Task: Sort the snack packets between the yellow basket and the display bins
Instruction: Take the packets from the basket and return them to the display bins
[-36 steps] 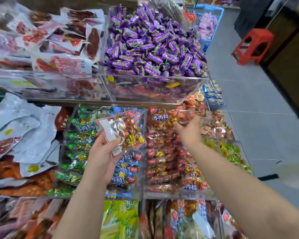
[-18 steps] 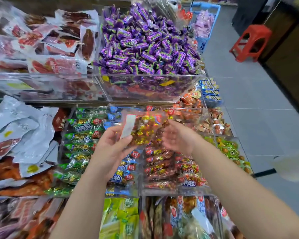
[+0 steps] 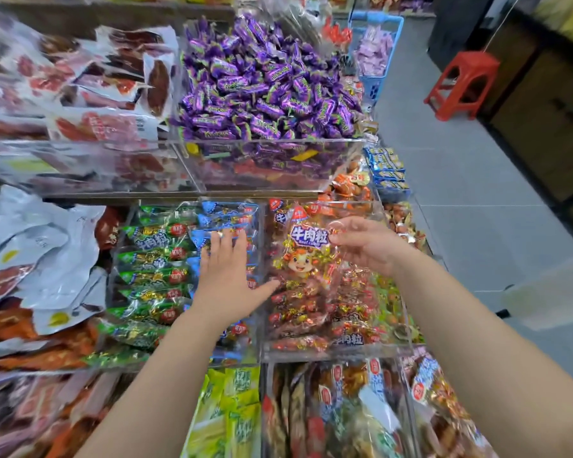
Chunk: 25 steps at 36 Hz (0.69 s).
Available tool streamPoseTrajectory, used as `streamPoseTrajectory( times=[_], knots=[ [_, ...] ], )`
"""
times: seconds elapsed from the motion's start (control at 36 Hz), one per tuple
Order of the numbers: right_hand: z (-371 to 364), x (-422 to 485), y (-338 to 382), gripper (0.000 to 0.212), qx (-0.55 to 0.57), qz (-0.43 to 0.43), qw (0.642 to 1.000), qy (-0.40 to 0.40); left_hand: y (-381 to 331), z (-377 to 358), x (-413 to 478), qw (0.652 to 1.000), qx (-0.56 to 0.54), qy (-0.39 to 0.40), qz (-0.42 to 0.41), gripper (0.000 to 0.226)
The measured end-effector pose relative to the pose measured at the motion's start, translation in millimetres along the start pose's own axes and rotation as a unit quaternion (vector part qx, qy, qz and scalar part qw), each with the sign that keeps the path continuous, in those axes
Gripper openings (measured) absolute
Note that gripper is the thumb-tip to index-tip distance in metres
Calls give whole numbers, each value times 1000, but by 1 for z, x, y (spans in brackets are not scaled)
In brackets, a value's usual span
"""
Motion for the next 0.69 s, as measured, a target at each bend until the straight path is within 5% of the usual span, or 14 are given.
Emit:
streamPoseTrajectory(
  times=[0.14,0.25,0.33,0.47,0.56,0.69],
  knots=[
    [3,13,26,32,-128,79,986,-78,-7,-23,11,995,76,14,58,126],
    [-11,28,29,22,-214,121,966,-76,-9,-25,13,994,83,-5,69,119],
    [-27,48,9,28,-177,108,973,-100,-10,-26,12,995,72,-24,71,109],
    [-30,64,-23,80,-156,155,942,-254,-10,-31,13,994,63,-45,73,105],
    [-27,66,-41,114,-212,130,939,-237,-8,-33,12,994,62,-55,72,104],
    [-25,70,-55,104,-307,140,923,-188,-9,-34,12,993,62,-64,75,104]
  ],
)
Point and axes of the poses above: each hand's wrist, its own x-axis towards the middle knuckle, its own z-axis out of the back of the hand, y = z × x, the point moved 3 cm from there along x, towards the middle knuckle, and after that the axes turned 8 degrees about x, right-handed, at the moved point
